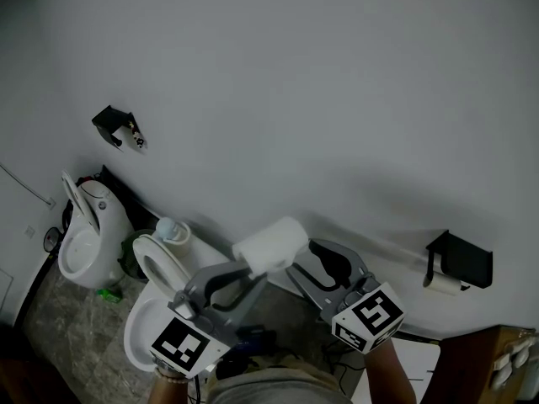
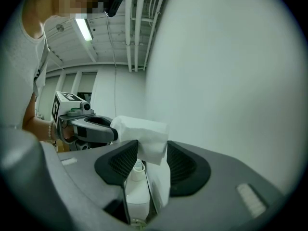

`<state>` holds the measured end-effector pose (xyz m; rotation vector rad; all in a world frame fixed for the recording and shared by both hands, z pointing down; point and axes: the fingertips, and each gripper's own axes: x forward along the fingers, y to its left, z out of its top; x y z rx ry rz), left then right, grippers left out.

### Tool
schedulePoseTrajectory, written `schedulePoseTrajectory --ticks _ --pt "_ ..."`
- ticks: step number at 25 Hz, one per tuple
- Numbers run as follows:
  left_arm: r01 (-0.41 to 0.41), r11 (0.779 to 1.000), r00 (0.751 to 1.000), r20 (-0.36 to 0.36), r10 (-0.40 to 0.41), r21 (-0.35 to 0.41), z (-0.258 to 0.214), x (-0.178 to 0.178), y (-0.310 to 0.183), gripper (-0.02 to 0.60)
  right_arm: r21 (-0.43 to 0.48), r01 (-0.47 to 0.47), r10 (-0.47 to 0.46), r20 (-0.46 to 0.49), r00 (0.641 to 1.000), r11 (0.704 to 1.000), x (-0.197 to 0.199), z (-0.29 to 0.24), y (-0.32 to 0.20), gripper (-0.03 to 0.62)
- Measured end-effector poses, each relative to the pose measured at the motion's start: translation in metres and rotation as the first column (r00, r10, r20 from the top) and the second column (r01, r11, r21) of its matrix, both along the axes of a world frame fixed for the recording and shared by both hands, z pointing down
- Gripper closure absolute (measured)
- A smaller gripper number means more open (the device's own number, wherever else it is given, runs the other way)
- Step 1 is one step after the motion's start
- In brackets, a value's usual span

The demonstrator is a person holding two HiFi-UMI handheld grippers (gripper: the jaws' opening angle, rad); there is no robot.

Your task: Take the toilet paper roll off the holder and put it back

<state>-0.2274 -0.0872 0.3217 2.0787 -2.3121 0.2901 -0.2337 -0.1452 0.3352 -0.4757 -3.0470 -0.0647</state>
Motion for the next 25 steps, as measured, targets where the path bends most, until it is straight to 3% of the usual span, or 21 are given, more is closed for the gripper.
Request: schedulePoseTrajectory --ticks 8,14,19,25 --pt "-0.056 0.998 0.998 0.023 0.055 0.008 -0.009 0.015 -0.021 0.528 0.003 -0.073 0.073 0.036 0.997 0.997 0.019 -0.011 -0.021 0.399" --pt "-0.149 0.989 0.988 0.043 0.148 0.013 -0.018 0.029 -0.045 0.528 0.016 -0.162 0.161 0.052 0.986 0.987 0.039 -0.022 -0.047 0.399" --pt "-0.247 0.969 0.968 0.056 0.245 0.016 -0.021 0.051 -0.075 0.529 0.029 -0.249 0.247 0.062 0.967 0.968 0.065 -0.028 -0.076 0.4" --pt "-0.359 0.933 0.932 0.071 0.356 0.034 -0.027 0.083 -0.113 0.529 0.04 -0.376 0.372 0.075 0.925 0.926 0.105 -0.036 -0.114 0.401"
